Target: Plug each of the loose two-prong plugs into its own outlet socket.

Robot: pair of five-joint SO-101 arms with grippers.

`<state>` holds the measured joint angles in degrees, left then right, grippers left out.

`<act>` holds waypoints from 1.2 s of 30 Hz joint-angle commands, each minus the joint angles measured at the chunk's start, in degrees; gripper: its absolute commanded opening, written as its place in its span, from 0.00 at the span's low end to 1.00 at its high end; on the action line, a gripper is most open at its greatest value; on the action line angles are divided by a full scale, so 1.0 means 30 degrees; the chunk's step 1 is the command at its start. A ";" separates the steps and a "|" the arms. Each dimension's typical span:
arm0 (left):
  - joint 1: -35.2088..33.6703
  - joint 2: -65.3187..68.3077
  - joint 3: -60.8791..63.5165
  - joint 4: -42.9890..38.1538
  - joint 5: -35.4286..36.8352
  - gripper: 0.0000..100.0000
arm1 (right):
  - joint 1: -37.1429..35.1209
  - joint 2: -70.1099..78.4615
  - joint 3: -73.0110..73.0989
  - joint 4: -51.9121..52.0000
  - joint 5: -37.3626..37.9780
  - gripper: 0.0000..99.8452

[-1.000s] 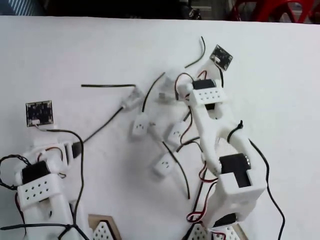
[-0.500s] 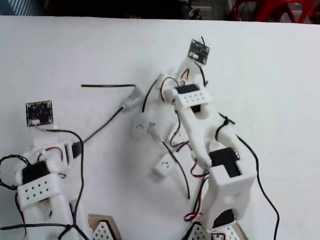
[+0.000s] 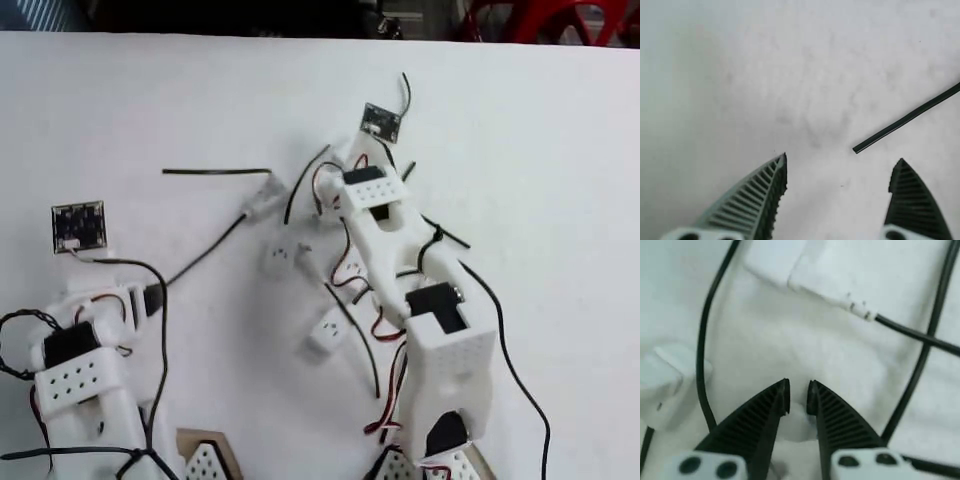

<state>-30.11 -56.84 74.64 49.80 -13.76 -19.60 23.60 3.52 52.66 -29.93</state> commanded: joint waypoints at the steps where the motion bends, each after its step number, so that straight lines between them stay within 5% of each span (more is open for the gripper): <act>1: -0.0044 -0.0630 -0.0117 -0.0381 -0.0059 0.32 | -0.0190 -0.2623 -0.0938 0.3473 0.3458 0.06; 5: -0.0044 -0.0630 -0.0117 -0.0381 -0.0059 0.32 | 0.0190 -0.4615 -0.0938 0.4821 0.4777 0.07; 10: -0.0044 -0.0630 -0.0088 -0.0381 -0.0059 0.32 | 0.0835 -0.6667 -0.0821 0.5788 0.1905 0.08; 15: -0.0044 -0.0630 -0.0088 -0.0381 -0.0059 0.32 | 0.0425 -0.6842 0.0498 0.6374 -0.0908 0.21; 36: -0.0044 -0.0630 -0.0088 -0.0381 -0.0059 0.32 | 0.0015 -0.6637 0.6799 -0.2271 -0.2637 0.17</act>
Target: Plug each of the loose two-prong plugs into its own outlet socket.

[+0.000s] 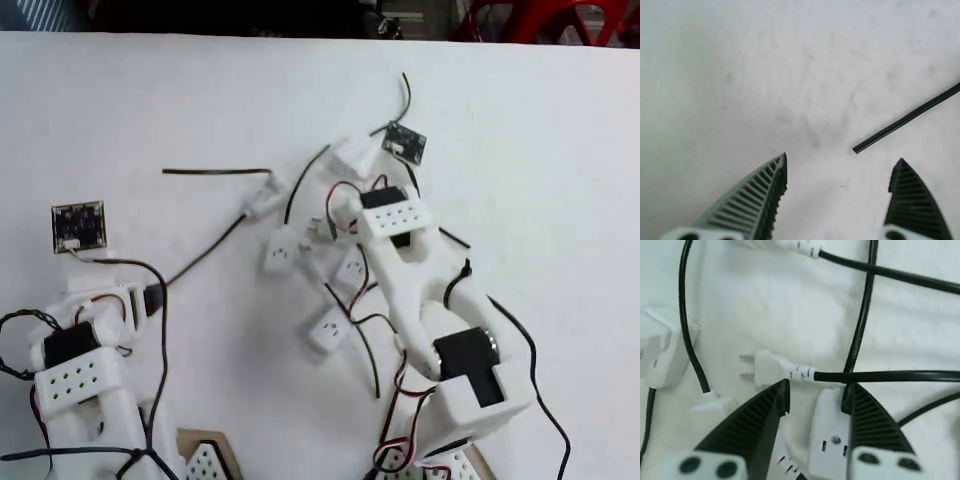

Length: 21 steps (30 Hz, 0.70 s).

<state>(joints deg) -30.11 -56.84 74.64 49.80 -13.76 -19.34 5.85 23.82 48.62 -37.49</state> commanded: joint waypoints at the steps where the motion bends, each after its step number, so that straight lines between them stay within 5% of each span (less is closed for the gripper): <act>1: -0.0044 -0.0630 -0.0088 -0.0381 -0.0059 0.32 | -0.0044 -0.0454 0.0000 -0.1099 -0.0117 0.17; 21: -0.0044 -0.0630 -0.0088 -0.0381 -0.0059 0.32 | 0.1714 0.1714 -0.1377 -0.2125 -0.0498 0.17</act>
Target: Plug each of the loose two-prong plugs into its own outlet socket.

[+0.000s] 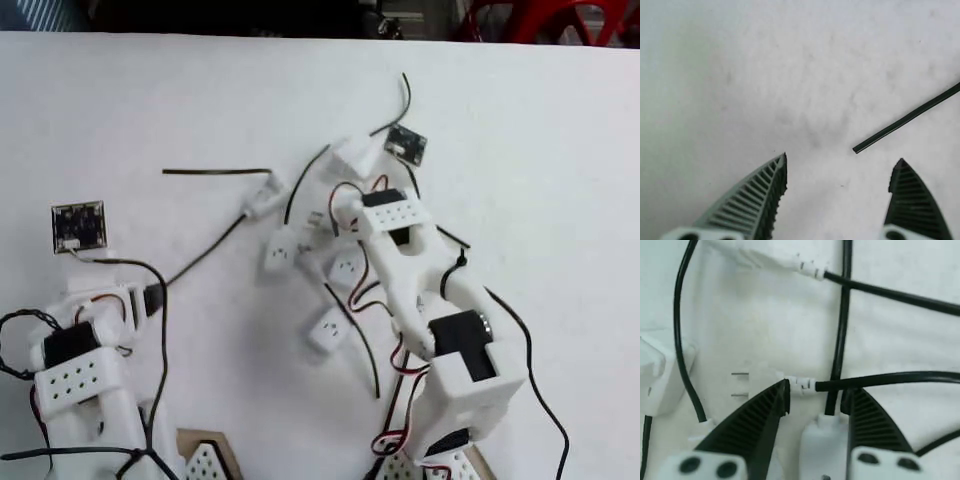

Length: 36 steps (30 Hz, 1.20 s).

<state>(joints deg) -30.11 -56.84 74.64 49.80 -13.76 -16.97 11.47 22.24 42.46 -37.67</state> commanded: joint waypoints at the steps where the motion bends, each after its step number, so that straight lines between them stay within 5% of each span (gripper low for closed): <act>1: -0.0044 -0.0630 -0.0088 -0.0381 -0.0059 0.32 | 0.1158 -0.0161 -0.0850 -0.0073 -0.0557 0.17; 12: -0.0044 -0.0630 -0.0088 -0.0381 -0.0059 0.32 | 0.1597 -0.0161 -0.1407 -0.0190 -0.0645 0.16; 18: -0.0044 -0.0630 -0.0088 -0.0381 -0.0059 0.32 | 0.1861 -0.0220 -0.1436 -0.0161 -0.0586 0.02; 32: -0.0044 -0.0630 -0.0088 -0.0381 -0.0059 0.32 | 0.3326 -0.1773 -0.1377 0.0982 -0.0557 0.03; 36: -0.0044 -0.0630 -0.0088 -0.0381 -0.0059 0.32 | 0.2886 -0.2564 -0.1319 0.2037 -0.0645 0.12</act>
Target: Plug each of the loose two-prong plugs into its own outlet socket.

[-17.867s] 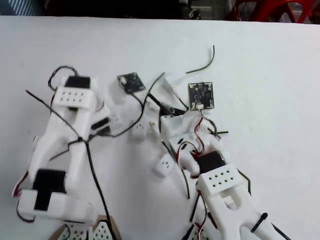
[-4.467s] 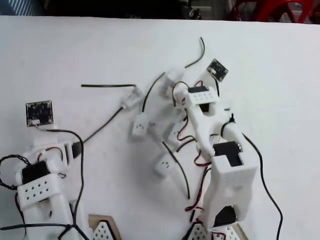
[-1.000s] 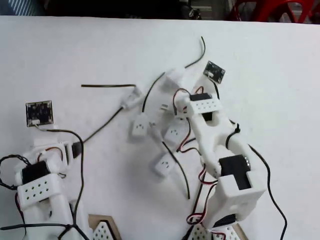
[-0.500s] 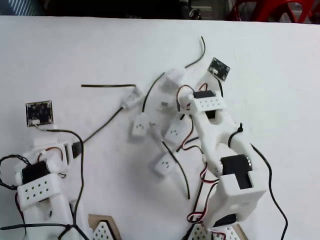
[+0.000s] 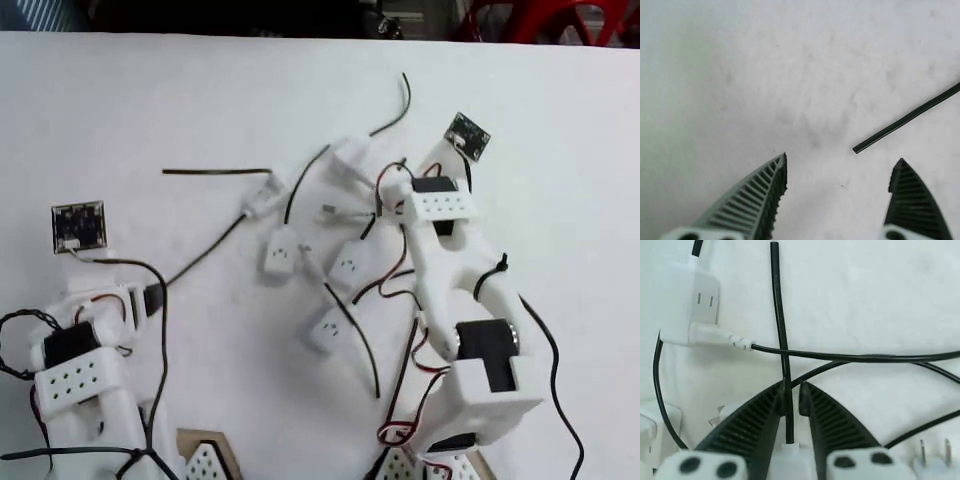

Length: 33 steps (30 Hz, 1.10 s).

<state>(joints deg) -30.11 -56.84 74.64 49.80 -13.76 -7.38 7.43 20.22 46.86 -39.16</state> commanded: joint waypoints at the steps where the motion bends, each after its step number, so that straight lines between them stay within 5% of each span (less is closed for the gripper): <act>1: -0.0044 -0.0630 -0.0088 -0.0381 -0.0059 0.32 | -0.0425 -0.1128 -0.0645 0.0484 -0.0147 0.14; 18: -0.0044 -0.0630 -0.0088 -0.0381 -0.0059 0.32 | -0.0630 0.2857 -0.1055 -0.4527 -0.0234 0.16; 22: -0.0044 -0.0630 -0.0088 -0.0381 -0.0059 0.32 | -0.0454 0.3531 -0.1612 -0.4469 -0.0264 0.02; 33: -0.0044 -0.0630 -0.0088 -0.0381 -0.0059 0.32 | -0.0366 -0.1538 -0.1612 0.0513 0.0264 0.02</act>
<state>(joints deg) -30.11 -56.84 74.64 49.80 -13.76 -8.79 10.51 17.23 44.66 -39.16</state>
